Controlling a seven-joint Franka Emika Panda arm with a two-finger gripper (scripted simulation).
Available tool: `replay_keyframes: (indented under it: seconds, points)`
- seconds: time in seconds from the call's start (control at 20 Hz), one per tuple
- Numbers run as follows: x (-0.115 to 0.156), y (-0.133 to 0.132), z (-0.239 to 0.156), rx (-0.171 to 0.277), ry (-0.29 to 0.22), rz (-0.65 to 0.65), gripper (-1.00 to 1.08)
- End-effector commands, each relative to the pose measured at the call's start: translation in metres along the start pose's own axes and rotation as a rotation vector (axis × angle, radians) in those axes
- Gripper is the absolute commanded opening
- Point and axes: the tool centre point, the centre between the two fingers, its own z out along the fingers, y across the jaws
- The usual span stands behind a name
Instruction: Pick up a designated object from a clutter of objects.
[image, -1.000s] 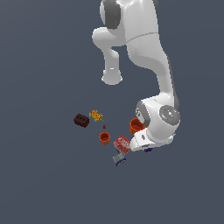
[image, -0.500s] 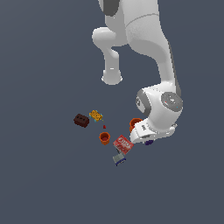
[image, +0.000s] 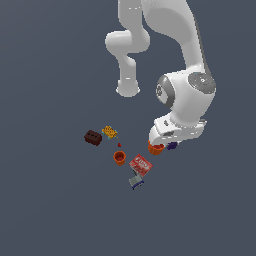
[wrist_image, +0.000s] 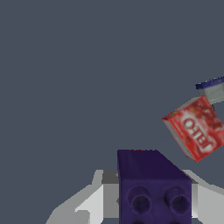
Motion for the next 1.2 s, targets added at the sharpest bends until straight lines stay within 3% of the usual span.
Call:
replay_keyframes:
  seconds: [0.0, 1.15]
  points:
    - [-0.011, -0.001, -0.021, 0.0, 0.0, 0.0, -1.0]
    - [-0.109, -0.01, -0.215, 0.002, 0.0, -0.001, -1.0]
